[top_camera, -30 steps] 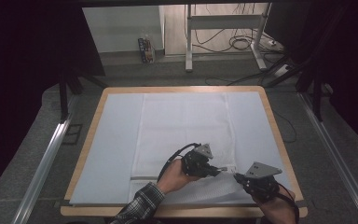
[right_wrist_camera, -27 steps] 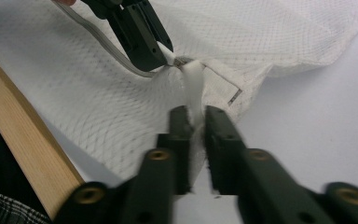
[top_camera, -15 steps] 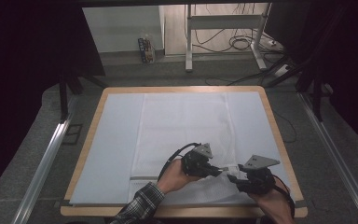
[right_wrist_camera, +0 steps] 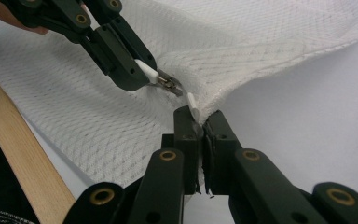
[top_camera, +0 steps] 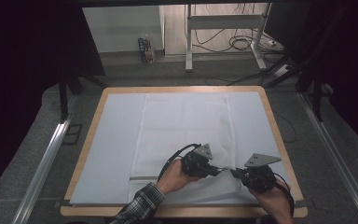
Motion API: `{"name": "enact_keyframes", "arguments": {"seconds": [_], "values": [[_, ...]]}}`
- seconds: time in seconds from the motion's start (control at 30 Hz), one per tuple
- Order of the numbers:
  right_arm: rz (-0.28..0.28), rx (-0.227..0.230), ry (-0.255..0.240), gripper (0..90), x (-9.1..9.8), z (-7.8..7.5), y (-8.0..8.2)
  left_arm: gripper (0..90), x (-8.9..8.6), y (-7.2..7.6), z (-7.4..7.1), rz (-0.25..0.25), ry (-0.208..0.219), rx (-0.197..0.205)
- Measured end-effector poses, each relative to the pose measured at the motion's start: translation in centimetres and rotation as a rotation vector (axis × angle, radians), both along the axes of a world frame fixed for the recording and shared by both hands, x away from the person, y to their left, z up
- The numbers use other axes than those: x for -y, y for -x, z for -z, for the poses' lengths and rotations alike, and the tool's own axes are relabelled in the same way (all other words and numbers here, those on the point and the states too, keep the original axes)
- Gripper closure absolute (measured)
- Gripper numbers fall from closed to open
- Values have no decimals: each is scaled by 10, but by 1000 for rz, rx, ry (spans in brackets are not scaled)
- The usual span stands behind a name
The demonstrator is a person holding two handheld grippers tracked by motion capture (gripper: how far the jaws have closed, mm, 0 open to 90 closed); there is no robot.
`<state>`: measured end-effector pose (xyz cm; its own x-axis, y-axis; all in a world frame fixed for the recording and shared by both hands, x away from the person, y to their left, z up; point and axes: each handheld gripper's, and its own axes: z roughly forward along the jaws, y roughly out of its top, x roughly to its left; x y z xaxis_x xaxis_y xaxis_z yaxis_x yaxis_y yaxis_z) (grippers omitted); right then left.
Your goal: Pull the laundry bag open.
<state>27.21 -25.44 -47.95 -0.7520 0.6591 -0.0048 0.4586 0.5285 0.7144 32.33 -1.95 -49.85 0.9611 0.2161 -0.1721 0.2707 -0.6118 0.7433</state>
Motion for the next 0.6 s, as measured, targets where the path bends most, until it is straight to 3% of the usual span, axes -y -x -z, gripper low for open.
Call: {"name": "enact_keyframes", "arguments": {"seconds": [0.33, 0.6], "values": [[11, -13, 4, 851, -1, 1, 0, 874, -4, 0, 2, 10, 3, -30], [14, -30, 0, 854, -1, 2, -1, 876, -5, 0, 4, 3, -18, -27]]}}
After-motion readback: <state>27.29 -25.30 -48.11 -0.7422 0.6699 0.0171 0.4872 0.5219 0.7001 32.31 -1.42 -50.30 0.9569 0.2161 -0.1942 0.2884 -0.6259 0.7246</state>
